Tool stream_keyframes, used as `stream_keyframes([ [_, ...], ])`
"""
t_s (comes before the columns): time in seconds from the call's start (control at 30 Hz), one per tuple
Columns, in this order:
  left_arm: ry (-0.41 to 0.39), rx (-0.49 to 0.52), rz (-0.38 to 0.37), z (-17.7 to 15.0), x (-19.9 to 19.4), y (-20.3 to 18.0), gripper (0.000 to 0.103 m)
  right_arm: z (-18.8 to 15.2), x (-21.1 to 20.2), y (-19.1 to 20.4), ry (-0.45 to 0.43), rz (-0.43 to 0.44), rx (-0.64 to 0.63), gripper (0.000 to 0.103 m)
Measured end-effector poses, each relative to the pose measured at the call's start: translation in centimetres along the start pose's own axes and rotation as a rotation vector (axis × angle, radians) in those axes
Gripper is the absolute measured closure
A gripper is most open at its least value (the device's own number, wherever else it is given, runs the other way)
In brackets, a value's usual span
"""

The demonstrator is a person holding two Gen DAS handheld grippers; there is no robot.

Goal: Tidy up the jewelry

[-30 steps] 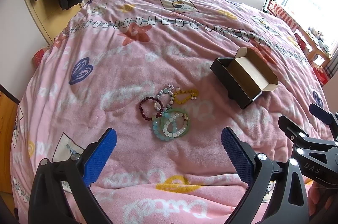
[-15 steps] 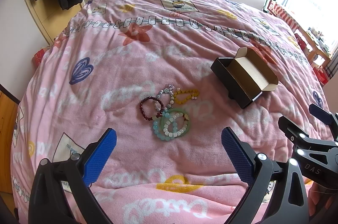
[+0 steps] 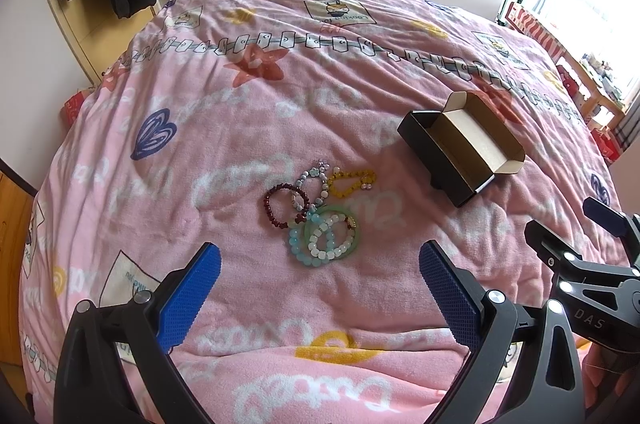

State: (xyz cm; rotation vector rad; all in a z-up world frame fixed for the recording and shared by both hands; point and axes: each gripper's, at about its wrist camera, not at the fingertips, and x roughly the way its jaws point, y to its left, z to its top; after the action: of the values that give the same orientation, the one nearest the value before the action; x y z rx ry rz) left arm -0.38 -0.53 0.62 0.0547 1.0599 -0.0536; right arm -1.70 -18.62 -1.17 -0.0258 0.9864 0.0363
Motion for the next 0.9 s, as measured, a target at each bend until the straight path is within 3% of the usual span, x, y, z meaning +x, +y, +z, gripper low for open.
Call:
stream_keyframes([
  [0.7, 0.019, -0.019, -0.001, 0.2, 0.1, 0.4, 0.006, -0.3, 0.9, 0.3, 0.015, -0.006, -0.002, 0.007],
  [0.9, 0.063, -0.048, 0.044, 0.2, 2.8, 1.6, 0.006, -0.5, 2.4, -0.2, 0.038, -0.029, 0.021, 0.007],
])
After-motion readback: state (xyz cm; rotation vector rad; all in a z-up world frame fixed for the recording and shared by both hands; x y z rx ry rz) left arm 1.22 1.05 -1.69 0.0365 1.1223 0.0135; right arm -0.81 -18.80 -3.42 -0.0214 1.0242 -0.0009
